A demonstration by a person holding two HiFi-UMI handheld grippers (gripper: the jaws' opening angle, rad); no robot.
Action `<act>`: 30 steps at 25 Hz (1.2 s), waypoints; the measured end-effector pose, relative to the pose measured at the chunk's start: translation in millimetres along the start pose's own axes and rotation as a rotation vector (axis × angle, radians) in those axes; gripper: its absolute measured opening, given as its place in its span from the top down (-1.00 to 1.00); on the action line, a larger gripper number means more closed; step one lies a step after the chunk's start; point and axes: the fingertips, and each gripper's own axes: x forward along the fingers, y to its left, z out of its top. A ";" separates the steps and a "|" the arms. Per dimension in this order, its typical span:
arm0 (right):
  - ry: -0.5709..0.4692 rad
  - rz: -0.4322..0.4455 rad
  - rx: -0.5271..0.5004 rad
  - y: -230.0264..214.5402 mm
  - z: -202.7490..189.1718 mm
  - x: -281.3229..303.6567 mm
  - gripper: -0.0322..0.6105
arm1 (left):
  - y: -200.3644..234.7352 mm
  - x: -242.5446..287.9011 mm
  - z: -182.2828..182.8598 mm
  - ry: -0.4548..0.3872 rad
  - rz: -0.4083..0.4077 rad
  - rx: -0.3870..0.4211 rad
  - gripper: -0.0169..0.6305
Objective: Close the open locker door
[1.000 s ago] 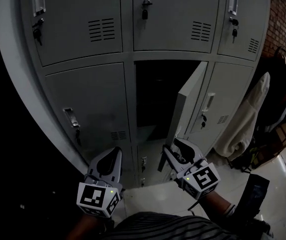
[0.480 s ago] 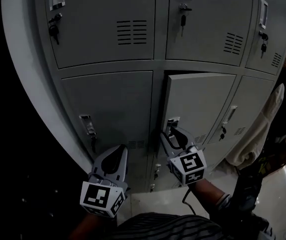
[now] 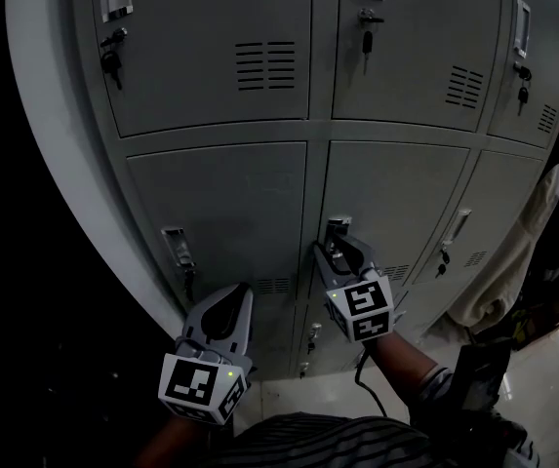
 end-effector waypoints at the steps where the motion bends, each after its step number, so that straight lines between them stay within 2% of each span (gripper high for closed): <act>1: 0.001 0.004 0.004 0.1 0.3 -0.1 0.53 | -0.8 -0.5 0.8 0.000 -0.001 0.000 0.92; 5: 0.011 0.026 0.023 2.3 1.3 0.5 0.52 | -8.4 -0.9 0.4 0.006 -0.012 -0.001 0.92; 11: 0.031 0.100 0.024 21.5 3.6 -2.6 -0.04 | -22.5 -6.7 -2.6 0.016 -0.025 -0.002 0.92; 14: 0.020 0.110 0.022 26.3 8.4 -13.7 -0.10 | -23.5 -12.9 -3.2 0.020 -0.018 -0.005 0.92; 22: -0.011 0.127 0.043 34.2 16.2 -86.9 -0.12 | -44.5 -32.1 -2.4 0.019 0.010 -0.042 0.92; 27: -0.011 0.142 0.075 33.0 6.0 -176.1 -0.10 | -92.3 -52.7 -5.6 0.028 0.014 -0.075 0.92; 30: -0.025 0.120 0.088 24.2 4.0 -245.0 -0.07 | -133.0 -71.6 -5.7 0.032 0.025 -0.096 0.92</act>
